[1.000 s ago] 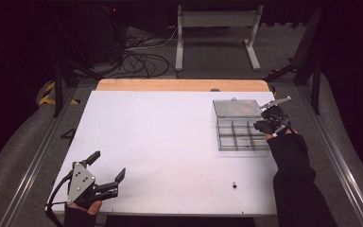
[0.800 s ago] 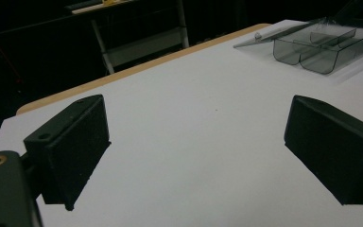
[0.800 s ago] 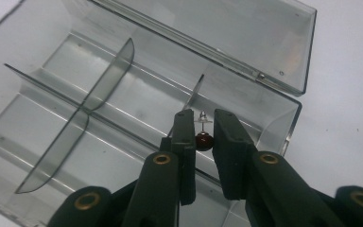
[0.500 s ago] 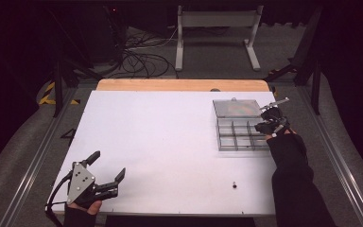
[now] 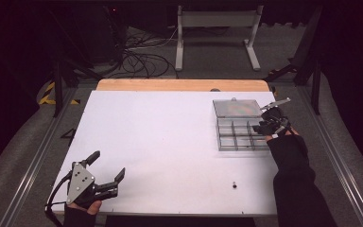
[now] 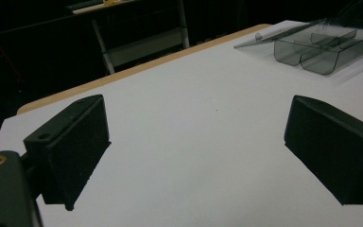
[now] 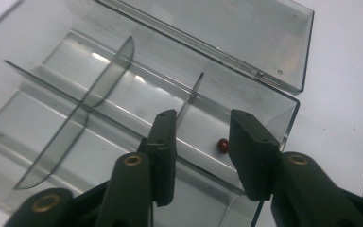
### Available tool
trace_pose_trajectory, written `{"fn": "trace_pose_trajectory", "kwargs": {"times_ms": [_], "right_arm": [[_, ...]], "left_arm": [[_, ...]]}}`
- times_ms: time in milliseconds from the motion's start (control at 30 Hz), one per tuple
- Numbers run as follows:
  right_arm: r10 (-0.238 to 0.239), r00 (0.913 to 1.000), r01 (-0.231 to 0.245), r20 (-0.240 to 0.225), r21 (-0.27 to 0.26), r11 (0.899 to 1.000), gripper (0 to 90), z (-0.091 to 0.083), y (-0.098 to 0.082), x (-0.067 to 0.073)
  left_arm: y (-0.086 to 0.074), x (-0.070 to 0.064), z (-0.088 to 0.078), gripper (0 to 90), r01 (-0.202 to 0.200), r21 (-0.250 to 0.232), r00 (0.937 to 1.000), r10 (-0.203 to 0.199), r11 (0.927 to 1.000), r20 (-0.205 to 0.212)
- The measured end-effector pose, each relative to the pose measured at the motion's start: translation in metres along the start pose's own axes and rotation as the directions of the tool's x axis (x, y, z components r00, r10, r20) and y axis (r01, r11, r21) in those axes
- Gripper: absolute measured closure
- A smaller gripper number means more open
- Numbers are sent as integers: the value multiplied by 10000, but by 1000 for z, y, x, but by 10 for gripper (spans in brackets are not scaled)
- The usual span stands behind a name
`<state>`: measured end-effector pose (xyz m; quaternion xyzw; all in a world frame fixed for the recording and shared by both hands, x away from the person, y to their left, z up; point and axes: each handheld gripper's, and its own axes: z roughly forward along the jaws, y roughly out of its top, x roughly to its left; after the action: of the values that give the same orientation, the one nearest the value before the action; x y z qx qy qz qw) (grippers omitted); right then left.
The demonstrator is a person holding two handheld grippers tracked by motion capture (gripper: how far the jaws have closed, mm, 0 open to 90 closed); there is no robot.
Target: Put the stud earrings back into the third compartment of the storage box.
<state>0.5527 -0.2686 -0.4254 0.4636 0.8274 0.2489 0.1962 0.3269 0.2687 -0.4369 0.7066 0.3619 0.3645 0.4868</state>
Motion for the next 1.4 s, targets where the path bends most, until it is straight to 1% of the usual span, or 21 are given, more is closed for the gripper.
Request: {"fn": "trace_pose_trajectory", "kwargs": {"times_ms": [200,300,333,400,433,467,567,800,933,1133,1267,1400], "right_arm": [[-179,9995,165,-262,-559,9983,491,-20,-2,8],[-328,9985,297,-431,-709,9970,444,-30,-4,13],[-387,9981,348,-488,-783,9963,434,-33,-4,15],[-459,9970,401,-630,-903,9951,419,-40,-6,19],[-512,9963,444,-685,-974,9943,413,-43,-7,21],[-559,9957,481,-733,-1034,9935,407,-45,-8,23],[-726,9934,621,-889,-1155,9914,397,-52,-11,29],[-972,9864,780,-1328,-1431,9866,388,-66,-20,42],[-1214,9817,977,-1467,-1591,9824,384,-72,-24,50],[-1473,9756,1201,-1627,-1662,9787,383,-80,-28,59],[-1723,9690,1433,-1770,-1656,9757,383,-83,-32,68],[-2047,9572,1724,-2045,-1652,9711,385,-85,-37,78]], "left_arm": [[0,0,0,79,-38,-17,10000,38,10000,-12],[0,0,0,79,-44,-5,10000,44,10000,-7],[0,-1,0,79,-26,5,10000,26,10000,-2],[0,0,0,79,-118,-3,9999,118,9999,-20],[0,-1,0,79,-53,-2,10000,53,10000,-4],[0,0,0,79,-80,-10,10000,80,10000,-17],[0,0,0,79,-80,-14,10000,80,10000,-3],[0,-1,0,79,-87,17,10000,87,10000,-4],[0,-1,0,79,-89,-12,10000,89,10000,-6],[0,-1,0,79,-95,-13,10000,95,10000,-1],[0,-1,0,79,-92,-12,10000,92,10000,0],[0,-1,0,79,-87,-10,10000,87,10000,2]]}}
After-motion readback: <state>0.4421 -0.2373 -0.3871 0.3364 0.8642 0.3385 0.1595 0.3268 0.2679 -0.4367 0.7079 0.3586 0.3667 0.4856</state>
